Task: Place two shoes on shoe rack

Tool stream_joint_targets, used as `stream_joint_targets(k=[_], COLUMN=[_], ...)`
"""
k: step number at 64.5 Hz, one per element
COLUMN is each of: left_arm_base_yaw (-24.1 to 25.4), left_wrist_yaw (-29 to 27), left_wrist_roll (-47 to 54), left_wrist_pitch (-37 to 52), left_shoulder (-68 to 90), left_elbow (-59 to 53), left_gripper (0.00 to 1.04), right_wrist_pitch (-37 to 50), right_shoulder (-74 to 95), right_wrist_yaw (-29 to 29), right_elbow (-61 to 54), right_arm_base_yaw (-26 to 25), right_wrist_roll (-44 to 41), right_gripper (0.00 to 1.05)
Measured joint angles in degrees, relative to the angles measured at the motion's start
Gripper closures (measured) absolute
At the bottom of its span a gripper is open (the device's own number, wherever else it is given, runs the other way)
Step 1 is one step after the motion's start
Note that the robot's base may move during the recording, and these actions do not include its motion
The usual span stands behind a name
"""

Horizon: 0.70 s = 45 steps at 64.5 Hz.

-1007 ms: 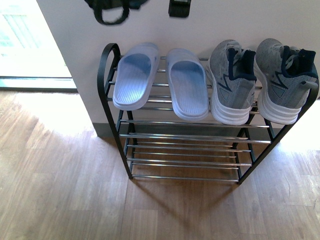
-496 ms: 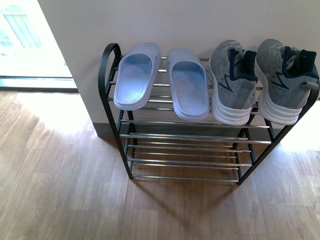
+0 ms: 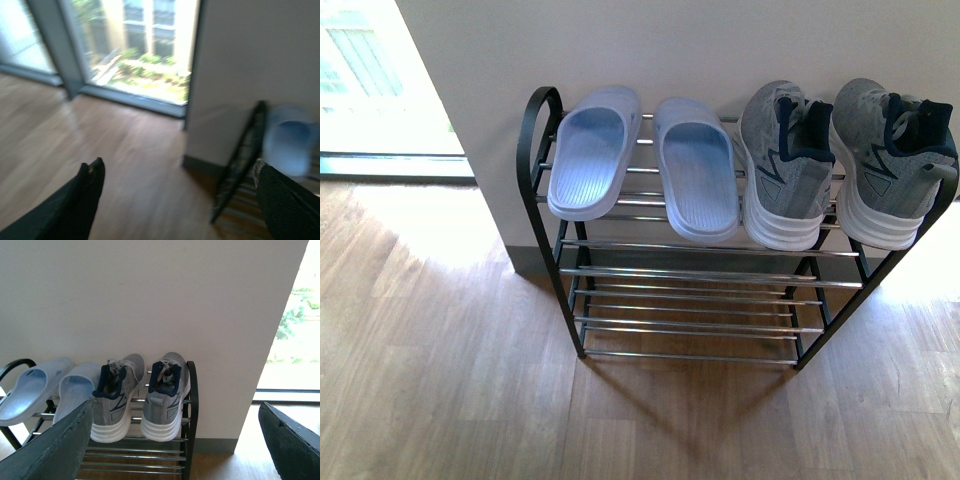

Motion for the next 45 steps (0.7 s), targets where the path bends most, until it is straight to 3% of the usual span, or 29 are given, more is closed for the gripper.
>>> stream_joint_targets(k=[5, 10, 15, 29, 45], left_arm_base_yaw=[3.4, 5.7, 11.8, 14.3, 14.4], left_wrist_yaw=[10.0, 13.8, 21.1, 22.0, 22.0], left_wrist_roll=[3.1, 4.5, 5.2, 5.7, 5.9], left_wrist_pitch=[5.6, 6.4, 6.4, 7.0, 7.4], left_shoulder=[-4.6, -6.0, -7.1, -9.0, -10.5], left_elbow=[-3.4, -4.3, -6.2, -8.6, -10.6], left_gripper=[0.39, 0.52, 0.66, 1.04, 1.03], right_wrist_pitch=[0.0, 0.0, 0.0, 0.0, 0.0], right_shoulder=[0.0, 0.0, 0.0, 0.0, 0.0], right_wrist_yaw=[0.0, 0.0, 0.0, 0.0, 0.0], right_elbow=[0.0, 0.0, 0.0, 0.0, 0.0], right_arm_base_yaw=[0.0, 0.0, 0.0, 0.0, 0.0], right_wrist_roll=[0.0, 0.0, 0.0, 0.0, 0.0], right_gripper=[0.09, 0.09, 0.09, 0.09, 0.09])
